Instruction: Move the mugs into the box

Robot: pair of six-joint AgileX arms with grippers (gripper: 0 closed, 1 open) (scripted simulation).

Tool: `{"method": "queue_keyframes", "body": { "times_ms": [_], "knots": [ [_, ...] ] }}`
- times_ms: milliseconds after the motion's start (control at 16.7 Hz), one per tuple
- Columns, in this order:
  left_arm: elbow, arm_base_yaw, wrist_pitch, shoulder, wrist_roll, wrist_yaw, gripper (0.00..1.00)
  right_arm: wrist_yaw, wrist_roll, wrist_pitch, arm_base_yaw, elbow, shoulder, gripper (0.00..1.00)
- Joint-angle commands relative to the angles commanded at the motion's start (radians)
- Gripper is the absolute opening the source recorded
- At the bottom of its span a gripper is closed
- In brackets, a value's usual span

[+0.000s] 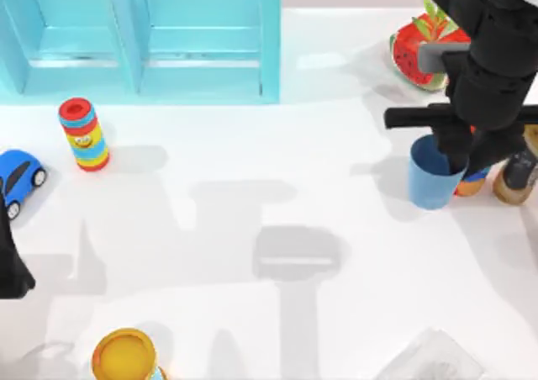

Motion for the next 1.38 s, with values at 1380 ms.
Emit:
{"method": "queue_keyframes", "body": {
  "times_ms": [1380],
  "knots": [
    [0.000, 0.000, 0.000, 0.000, 0.000, 0.000, 1.00, -0.006, -0.889, -0.088, -0.926, 0.089, -0.029, 0.00]
  ]
}}
